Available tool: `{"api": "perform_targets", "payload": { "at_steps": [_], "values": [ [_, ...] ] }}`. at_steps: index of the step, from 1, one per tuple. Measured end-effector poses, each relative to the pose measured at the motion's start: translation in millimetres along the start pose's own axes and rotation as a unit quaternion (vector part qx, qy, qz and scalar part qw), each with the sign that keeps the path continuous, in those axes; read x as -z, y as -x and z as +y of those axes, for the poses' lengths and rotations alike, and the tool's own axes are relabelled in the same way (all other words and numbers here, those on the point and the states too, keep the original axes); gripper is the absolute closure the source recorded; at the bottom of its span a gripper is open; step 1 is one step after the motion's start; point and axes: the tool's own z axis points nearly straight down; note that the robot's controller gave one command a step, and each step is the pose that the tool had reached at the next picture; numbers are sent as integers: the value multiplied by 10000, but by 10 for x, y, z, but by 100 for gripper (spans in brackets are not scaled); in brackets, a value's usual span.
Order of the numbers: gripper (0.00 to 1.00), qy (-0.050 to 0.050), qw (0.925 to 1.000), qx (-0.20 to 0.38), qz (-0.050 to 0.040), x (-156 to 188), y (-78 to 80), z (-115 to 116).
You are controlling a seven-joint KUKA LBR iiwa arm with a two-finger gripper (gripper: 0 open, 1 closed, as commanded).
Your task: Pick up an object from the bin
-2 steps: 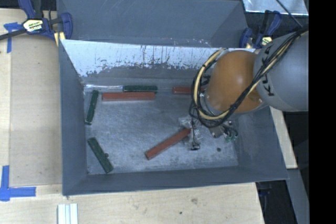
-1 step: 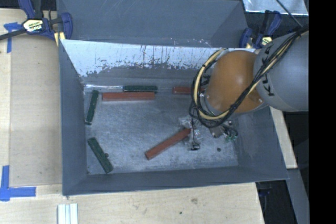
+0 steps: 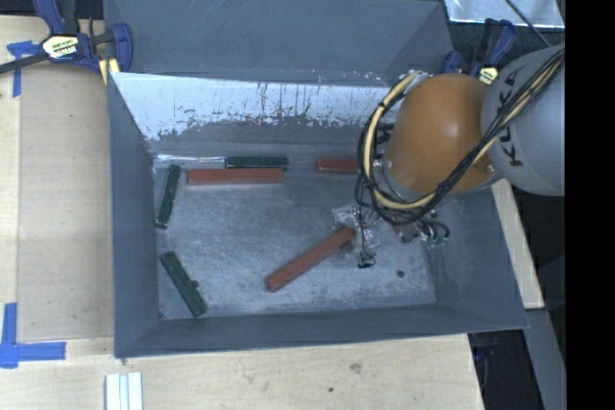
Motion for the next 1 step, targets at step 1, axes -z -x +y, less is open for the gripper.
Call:
{"api": "perform_targets", "payload": {
  "at_steps": [1],
  "values": [
    [100, -31, 9970, 772, -67, 164, 105, 88]
  ]
}}
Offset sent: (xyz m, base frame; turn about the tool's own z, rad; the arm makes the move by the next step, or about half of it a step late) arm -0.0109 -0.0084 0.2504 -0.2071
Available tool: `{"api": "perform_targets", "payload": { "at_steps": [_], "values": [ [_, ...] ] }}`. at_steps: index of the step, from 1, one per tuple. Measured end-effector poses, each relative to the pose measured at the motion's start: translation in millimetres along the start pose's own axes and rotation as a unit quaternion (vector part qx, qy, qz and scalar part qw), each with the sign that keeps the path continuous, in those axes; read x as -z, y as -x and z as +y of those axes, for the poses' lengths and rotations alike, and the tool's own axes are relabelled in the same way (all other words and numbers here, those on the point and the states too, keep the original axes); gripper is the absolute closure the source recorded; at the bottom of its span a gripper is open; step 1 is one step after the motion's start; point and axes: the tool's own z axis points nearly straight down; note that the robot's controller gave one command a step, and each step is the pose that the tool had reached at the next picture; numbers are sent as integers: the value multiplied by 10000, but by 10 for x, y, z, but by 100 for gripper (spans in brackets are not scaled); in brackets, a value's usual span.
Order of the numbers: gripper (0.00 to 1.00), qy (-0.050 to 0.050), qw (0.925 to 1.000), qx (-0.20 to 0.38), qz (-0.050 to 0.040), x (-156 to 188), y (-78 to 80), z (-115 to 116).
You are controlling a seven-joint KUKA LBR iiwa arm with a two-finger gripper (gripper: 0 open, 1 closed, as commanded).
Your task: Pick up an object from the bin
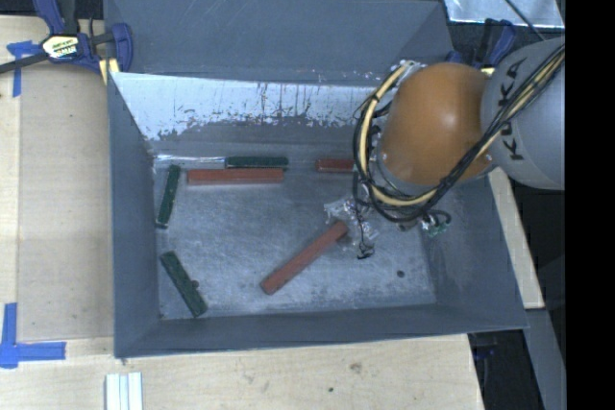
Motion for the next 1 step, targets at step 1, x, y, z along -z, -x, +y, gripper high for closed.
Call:
{"api": "perform_targets", "payload": {
  "at_steps": [1],
  "values": [
    [0, 31, 9997, 256, 47, 783, -100, -24]
  ]
}}
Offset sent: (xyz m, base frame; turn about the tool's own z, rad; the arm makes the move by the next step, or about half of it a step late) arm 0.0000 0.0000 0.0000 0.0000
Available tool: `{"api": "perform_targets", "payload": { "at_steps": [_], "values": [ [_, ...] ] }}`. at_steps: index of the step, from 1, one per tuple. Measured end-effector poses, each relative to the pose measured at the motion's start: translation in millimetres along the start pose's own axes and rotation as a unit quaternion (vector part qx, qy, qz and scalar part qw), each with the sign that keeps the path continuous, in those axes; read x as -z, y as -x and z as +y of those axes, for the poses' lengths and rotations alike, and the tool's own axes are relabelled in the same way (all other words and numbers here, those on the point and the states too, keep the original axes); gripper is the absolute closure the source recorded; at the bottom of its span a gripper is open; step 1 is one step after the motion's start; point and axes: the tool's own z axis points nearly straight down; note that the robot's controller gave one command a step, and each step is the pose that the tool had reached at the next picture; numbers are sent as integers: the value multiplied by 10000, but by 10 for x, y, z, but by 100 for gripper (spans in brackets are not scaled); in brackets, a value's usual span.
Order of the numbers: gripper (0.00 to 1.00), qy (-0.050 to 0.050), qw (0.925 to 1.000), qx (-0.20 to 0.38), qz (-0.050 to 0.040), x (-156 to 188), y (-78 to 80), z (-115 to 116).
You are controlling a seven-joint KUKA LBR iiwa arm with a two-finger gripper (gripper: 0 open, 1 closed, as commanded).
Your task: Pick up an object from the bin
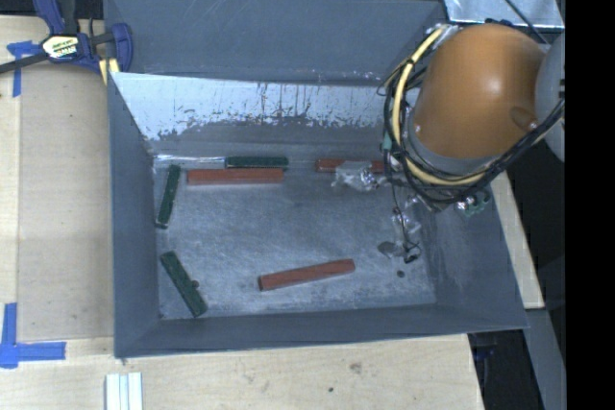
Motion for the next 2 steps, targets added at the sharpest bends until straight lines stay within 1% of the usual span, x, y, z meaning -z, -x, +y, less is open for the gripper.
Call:
{"api": "perform_targets", "payload": {
  "at_steps": [1, 2],
  "values": [
    [0, -2, 10000, -1, -5, 689, -57, -29],
    [0, -50, 9994, 323, -70, 531, -78, 78]
  ]
}}
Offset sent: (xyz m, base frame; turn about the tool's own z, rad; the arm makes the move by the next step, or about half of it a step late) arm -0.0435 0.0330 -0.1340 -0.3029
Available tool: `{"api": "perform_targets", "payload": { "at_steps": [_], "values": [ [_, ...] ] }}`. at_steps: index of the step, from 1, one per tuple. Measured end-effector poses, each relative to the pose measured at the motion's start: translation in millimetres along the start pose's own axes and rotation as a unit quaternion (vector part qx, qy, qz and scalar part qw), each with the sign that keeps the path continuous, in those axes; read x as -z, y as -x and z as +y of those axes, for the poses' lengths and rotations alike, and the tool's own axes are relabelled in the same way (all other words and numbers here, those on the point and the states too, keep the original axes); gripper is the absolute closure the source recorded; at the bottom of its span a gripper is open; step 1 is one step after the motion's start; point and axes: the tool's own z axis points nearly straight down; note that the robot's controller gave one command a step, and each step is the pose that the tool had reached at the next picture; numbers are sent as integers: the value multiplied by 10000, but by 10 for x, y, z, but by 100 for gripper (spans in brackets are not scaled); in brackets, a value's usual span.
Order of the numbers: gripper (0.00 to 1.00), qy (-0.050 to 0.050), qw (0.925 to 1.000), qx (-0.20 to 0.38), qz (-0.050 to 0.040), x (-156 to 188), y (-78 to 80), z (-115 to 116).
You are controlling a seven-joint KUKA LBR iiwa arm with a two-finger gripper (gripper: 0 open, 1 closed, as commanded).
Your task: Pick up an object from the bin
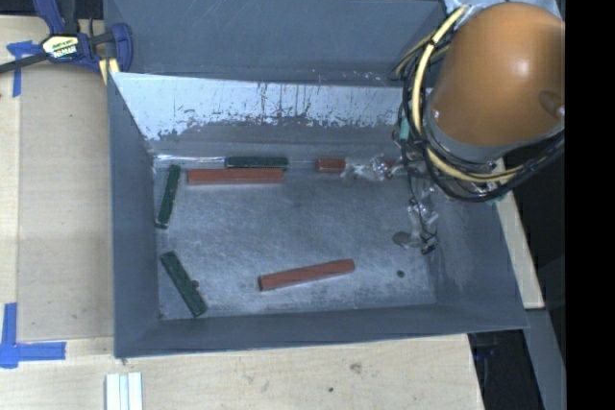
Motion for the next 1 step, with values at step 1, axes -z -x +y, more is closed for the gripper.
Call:
{"api": "perform_targets", "payload": {
  "at_steps": [1],
  "values": [
    [0, 28, 10000, -9, 36, -624, -107, 211]
  ]
}}
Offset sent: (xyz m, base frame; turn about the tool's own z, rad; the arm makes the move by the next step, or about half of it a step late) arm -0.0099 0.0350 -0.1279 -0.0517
